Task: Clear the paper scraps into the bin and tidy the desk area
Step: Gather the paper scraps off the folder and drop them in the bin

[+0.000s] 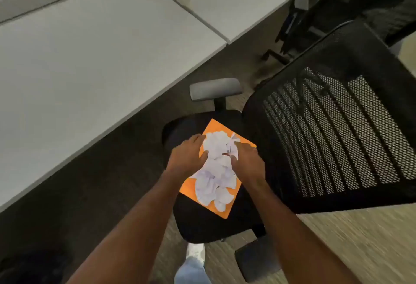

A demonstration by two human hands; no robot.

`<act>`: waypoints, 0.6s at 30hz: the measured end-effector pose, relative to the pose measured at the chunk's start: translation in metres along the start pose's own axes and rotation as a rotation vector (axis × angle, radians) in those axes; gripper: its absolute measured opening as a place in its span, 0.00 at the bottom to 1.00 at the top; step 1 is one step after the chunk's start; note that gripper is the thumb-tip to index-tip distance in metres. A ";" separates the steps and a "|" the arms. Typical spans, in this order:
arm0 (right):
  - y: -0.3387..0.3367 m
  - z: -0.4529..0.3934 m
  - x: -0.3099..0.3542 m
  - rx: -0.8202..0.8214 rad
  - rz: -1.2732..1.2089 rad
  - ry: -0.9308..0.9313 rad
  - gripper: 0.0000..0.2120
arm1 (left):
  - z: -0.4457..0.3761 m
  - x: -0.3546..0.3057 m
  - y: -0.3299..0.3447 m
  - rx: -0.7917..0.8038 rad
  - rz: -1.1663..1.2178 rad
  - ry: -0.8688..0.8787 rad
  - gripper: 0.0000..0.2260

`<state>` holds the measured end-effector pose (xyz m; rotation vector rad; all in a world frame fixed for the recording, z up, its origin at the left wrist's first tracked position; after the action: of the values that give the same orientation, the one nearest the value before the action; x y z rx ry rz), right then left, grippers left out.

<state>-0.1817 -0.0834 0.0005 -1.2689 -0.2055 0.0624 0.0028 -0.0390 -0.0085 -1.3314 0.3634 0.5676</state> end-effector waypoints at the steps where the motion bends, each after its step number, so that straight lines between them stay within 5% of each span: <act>1: 0.015 -0.001 -0.006 0.063 -0.006 0.001 0.23 | -0.004 0.006 0.017 0.054 -0.006 -0.011 0.27; 4: 0.083 -0.001 -0.025 0.264 -0.002 -0.028 0.26 | -0.005 0.032 0.073 0.249 -0.070 -0.058 0.34; 10: 0.171 -0.008 -0.029 0.349 0.006 -0.124 0.55 | -0.006 0.062 0.142 0.406 -0.368 0.028 0.60; 18: 0.195 -0.033 -0.022 0.305 0.161 -0.169 0.57 | -0.024 0.067 0.176 0.369 -0.463 0.059 0.58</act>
<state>-0.1837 -0.0596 -0.1973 -0.9738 -0.2292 0.3280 -0.0436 -0.0267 -0.1925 -1.0279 0.1847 0.0659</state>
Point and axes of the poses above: each hand's wrist, its own z-axis away from the middle knuckle, its own y-axis out of the palm, x = y × z, the point moved 4 cm from there along -z, towards the middle knuckle, and after that the axes turned 6 degrees about z, right-handed, at the moved point
